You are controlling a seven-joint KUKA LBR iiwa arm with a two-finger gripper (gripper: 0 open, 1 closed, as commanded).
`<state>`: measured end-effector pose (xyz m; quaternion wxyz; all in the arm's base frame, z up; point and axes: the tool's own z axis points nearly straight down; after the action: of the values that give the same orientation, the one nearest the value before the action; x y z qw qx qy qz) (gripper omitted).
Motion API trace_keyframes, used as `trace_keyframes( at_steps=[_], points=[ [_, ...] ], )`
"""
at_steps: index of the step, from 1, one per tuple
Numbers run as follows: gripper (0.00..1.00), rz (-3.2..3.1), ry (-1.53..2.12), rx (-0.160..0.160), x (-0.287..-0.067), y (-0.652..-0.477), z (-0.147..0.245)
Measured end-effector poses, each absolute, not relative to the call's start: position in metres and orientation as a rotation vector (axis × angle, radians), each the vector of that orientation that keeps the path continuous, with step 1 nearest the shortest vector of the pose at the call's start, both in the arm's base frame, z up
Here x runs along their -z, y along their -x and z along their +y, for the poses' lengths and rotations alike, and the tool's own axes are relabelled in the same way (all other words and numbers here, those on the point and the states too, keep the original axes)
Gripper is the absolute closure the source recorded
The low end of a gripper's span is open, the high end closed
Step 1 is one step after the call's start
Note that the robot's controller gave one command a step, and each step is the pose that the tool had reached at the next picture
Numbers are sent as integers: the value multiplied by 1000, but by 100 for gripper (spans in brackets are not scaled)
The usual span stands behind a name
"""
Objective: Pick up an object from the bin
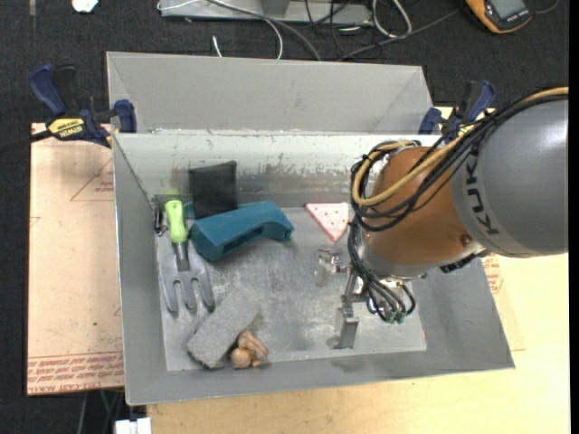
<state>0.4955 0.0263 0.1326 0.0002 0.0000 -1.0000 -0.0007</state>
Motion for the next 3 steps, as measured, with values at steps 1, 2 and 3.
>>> trace_keyframes(
  at_steps=[1, 2, 3],
  points=[
    [0, -3138, -141, 3, -91, -490, 104],
    [0, -3130, -277, 0, -100, -487, 53],
    [0, -3113, -436, 4, -100, -486, 113]
  ],
)
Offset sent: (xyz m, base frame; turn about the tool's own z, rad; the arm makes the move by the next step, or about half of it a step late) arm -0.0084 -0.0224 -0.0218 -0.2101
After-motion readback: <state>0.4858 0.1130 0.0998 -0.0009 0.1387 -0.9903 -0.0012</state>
